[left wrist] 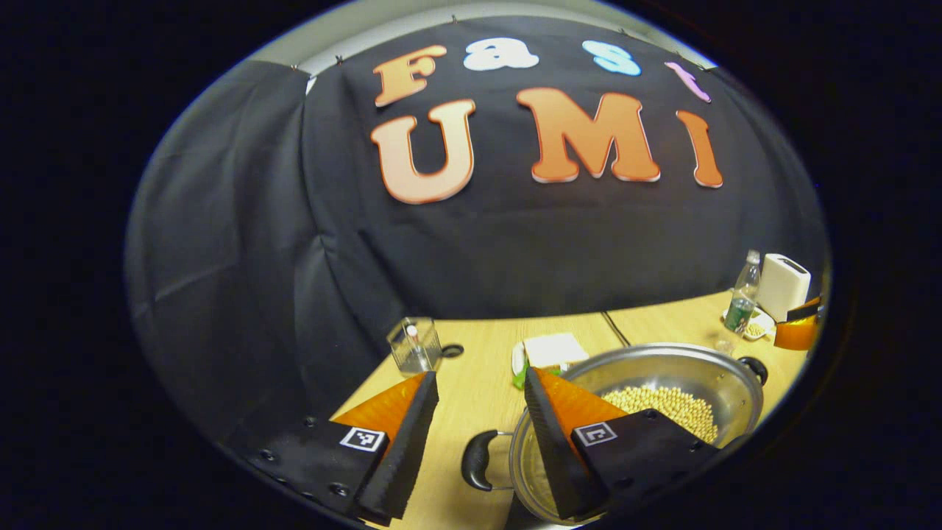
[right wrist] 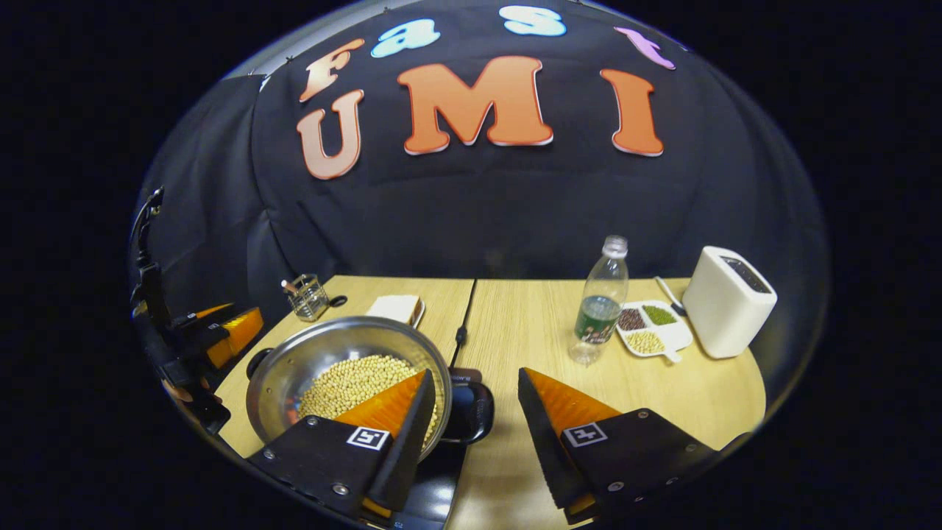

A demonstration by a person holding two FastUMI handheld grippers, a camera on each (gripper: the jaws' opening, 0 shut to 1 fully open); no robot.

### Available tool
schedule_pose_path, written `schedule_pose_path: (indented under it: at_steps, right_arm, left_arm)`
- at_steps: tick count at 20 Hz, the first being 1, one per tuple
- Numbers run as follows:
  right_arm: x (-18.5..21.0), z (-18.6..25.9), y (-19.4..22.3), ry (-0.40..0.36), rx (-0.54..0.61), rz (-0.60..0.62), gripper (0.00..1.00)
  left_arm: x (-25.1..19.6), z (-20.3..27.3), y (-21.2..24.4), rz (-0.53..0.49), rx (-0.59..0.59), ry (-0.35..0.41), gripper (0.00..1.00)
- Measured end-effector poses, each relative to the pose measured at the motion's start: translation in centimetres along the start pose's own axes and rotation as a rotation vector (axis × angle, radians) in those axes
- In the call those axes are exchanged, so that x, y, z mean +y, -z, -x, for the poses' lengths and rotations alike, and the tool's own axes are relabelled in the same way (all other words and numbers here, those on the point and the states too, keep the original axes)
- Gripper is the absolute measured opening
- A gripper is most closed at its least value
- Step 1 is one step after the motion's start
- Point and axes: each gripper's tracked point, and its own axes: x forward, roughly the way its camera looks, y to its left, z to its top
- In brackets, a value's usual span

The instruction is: First push the handle of the pot to place it horizontally, then grasp the pot with both hands and set it on the induction cooktop.

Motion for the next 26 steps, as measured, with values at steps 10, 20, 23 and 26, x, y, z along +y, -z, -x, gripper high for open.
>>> schedule_pose_path:
  at_steps: [10, 20, 23, 26]
  right_arm:
    - [-3.5, 12.8, -12.0, 0.006, -0.389, 0.08, 0.78]
    - [-8.2, 25.1, -18.5, 0.068, -0.635, 0.205, 0.91]
    - [-9.4, 26.9, -19.0, 0.069, -0.643, 0.188, 0.91]
    - [-11.3, 28.8, -20.5, 0.083, -0.689, 0.17, 0.95]
  left_arm:
    - [-3.1, 13.4, -17.4, 0.056, -0.352, 0.105, 0.99]
    - [-3.8, 24.4, -26.1, 0.226, -0.51, 0.183, 0.95]
    - [-4.1, 26.5, -27.0, 0.227, -0.535, 0.174, 0.98]
    - [-3.6, 28.6, -27.6, 0.218, -0.558, 0.136, 0.95]
